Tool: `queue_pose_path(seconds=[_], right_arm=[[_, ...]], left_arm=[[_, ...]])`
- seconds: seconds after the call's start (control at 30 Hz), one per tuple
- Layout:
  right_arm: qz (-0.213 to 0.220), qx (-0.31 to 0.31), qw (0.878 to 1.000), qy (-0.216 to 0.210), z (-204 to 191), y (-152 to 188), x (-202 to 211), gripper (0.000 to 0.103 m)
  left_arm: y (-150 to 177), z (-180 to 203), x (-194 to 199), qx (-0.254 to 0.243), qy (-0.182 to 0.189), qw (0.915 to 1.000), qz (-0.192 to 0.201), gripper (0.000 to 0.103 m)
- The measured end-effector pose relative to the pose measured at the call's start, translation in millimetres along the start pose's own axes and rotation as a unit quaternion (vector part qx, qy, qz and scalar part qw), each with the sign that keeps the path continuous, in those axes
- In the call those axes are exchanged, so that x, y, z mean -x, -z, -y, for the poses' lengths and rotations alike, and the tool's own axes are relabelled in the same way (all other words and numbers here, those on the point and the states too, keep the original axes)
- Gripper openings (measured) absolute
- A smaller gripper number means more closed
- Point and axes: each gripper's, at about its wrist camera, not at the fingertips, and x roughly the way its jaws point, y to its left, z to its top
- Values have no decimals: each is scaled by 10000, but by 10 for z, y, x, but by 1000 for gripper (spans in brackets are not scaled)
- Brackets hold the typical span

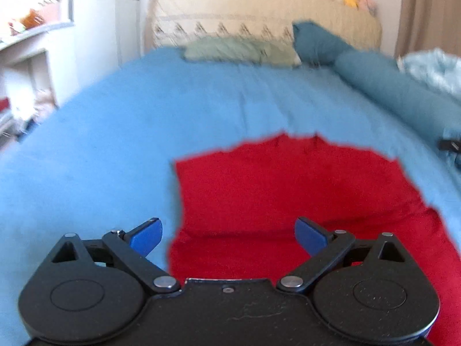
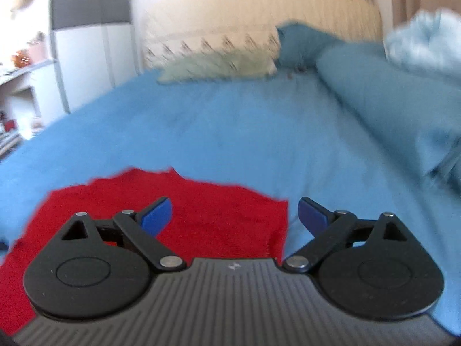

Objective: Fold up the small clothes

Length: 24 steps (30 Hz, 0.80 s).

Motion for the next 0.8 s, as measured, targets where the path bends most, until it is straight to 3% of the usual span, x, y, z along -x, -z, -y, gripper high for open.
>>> queue_pose_path(seconds=[0.1,0.2,0.4,0.53,0.73,0.8], right_arm=[[-5,141,9998,-129,53,-115,737,103],[-179,351,9991,-148,42,-84,1381,103],[-707,-76,9970,-305,207,506,2251,103],[-1112,-241,9934,-166,279,1104,2464,103],[-1623,-462,9855,153,296,1806,2411,102],[-1750,-656,9822,195,289,1960,2378,98]], left_arm=[[-128,-49,637,-15,-14,9998,185,103],[-122,-119,1148,117,-68,9999,-7,103],[504,-288,1643,403,-37,9977,-538,103],[1050,-340,1664,736,247,9930,-889,102],[1558,-245,1441,646,295,9892,-1280,82],[1654,-238,1388,645,212,9885,-1348,70]])
